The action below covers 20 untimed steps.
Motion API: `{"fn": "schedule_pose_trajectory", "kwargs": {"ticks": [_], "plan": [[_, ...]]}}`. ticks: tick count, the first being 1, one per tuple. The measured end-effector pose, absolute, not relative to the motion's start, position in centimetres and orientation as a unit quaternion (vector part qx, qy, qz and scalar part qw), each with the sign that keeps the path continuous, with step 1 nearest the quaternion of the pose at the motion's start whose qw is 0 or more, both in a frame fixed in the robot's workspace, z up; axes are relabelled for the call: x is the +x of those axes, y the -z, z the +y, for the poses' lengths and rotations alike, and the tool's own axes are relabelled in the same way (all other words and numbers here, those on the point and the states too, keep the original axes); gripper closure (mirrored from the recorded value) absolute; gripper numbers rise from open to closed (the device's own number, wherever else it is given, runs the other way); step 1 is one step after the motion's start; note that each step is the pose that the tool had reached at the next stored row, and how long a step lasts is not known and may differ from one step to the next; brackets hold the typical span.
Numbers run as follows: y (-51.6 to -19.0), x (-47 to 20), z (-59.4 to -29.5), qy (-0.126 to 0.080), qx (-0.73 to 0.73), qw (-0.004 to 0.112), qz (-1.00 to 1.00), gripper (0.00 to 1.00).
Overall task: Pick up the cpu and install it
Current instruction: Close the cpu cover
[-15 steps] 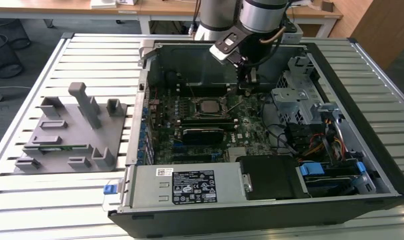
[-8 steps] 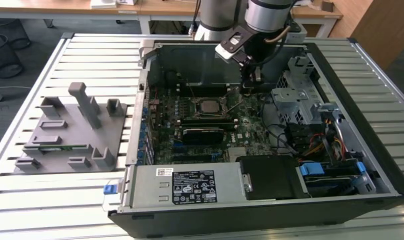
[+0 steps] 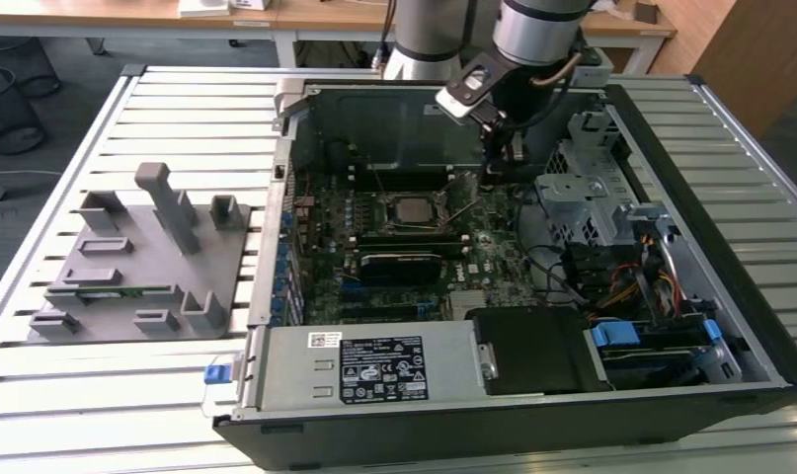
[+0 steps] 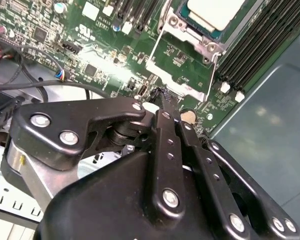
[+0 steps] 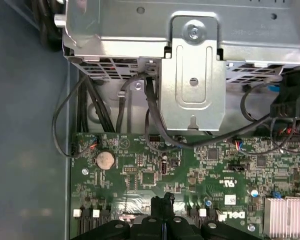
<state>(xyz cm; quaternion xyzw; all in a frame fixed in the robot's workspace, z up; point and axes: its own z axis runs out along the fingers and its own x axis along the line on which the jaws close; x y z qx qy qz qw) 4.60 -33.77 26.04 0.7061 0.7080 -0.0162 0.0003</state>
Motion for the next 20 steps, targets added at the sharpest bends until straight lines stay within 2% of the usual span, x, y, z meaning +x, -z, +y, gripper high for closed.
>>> {"fn": "schedule_pose_trajectory", "kwargs": {"ticks": [20], "plan": [[-24.1, 5.2, -33.3, 0.017, 0.706, 0.000, 0.708, 0.89]]}}
